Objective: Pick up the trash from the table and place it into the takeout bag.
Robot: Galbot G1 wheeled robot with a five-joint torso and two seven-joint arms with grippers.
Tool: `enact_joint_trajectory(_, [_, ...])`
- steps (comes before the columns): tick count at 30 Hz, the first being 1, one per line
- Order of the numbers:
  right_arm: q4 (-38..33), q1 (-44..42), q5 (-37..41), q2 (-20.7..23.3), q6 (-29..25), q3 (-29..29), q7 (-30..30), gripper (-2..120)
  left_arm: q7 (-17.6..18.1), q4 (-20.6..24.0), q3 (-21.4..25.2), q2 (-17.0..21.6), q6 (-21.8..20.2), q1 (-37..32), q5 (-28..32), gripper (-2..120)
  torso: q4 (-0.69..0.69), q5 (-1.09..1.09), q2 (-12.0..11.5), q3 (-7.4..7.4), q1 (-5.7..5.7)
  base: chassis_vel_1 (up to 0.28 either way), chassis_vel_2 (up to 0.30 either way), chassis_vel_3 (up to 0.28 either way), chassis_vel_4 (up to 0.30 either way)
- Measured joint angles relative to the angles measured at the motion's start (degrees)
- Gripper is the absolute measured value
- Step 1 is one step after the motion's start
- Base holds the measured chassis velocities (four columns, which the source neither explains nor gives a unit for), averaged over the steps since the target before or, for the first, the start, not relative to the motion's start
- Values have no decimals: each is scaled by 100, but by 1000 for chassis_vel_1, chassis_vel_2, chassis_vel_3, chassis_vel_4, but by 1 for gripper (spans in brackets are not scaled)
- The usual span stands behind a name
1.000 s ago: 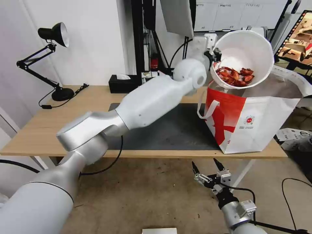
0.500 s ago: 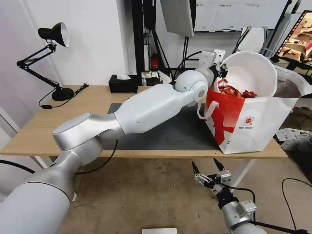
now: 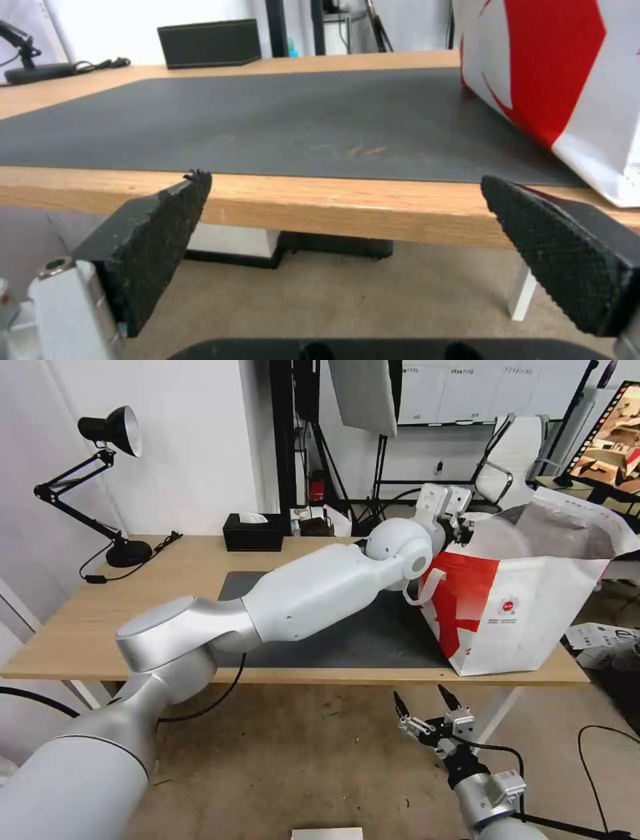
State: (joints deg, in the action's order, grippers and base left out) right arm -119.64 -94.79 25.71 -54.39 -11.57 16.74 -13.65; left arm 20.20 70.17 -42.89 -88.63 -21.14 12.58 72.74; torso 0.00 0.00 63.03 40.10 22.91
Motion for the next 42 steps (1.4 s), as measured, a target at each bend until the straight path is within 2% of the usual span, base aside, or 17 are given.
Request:
enact_joint_trajectory(7, [0,0,0,0,0,0,0,100,149,52,53,-25,67,-45,-17,67,-2,0,0,0,0,0,0,0,0])
enact_joint_trajectory(8, [0,0,0,0,0,0,0,100,149,52,53,-25,67,-45,-17,67,-2,0,0,0,0,0,0,0,0])
enact_joint_trajectory(14, [0,0,0,0,0,0,0,100,305,306,245,302,165,-16,-222,92,0,0,0,0,0,0,0,0,0])
enact_joint_trajectory(20, [0,0,0,0,0,0,0,100,364,577,390,612,277,-23,-238,99,0,-1,0,0,0,0,0,0,0])
enact_joint_trajectory(22, [0,0,0,0,0,0,0,100,447,1057,430,978,331,-110,-252,100,0,-1,0,0,0,0,0,0,0])
enact_joint_trajectory(24, [0,0,0,0,0,0,0,100,477,1247,443,1119,339,-165,-254,100,-1,-1,0,0,0,0,0,0,0])
enact_joint_trajectory(26, [0,0,0,0,0,0,0,100,612,1886,493,1612,344,-416,-255,100,-1,-2,0,0,0,0,0,0,0])
enact_joint_trajectory(27, [0,0,0,0,0,0,0,100,612,1886,493,1612,344,-416,-255,100,-1,-2,0,0,0,0,0,0,0])
enact_joint_trajectory(30, [0,0,0,0,0,0,0,100,679,2658,698,2301,359,-916,-374,100,2,-3,0,0,0,0,0,0,0])
enact_joint_trajectory(31, [0,0,0,0,0,0,0,100,679,2658,698,2301,359,-916,-374,100,2,-3,0,0,0,0,0,0,0])
enact_joint_trajectory(33, [0,0,0,0,0,0,1,100,679,3191,1093,2739,382,-1476,-553,100,0,-3,0,0,0,0,0,0,0])
enact_joint_trajectory(34, [0,0,0,0,0,0,1,100,679,3191,1093,2739,382,-1476,-553,100,0,-3,0,0,0,0,0,0,0])
enact_joint_trajectory(36, [0,0,0,0,0,0,0,100,664,3632,1617,3061,382,-2099,-704,100,0,-4,0,0,0,0,0,0,0])
enact_joint_trajectory(37, [0,0,0,0,0,0,0,100,664,3632,1617,3061,382,-2099,-704,100,0,-4,0,0,0,0,0,0,0])
enact_joint_trajectory(40, [0,0,0,0,0,0,-1,100,549,4154,2429,3541,393,-2977,-995,100,0,-2,0,0,0,0,0,0,0])
enact_joint_trajectory(41, [0,0,0,0,0,0,-1,100,549,4154,2429,3541,393,-2977,-995,100,0,-2,0,0,0,0,0,0,0])
enact_joint_trajectory(42, [0,0,0,0,0,0,0,100,471,4305,2712,3705,419,-3338,-1131,100,0,-2,0,0,0,0,0,0,0])
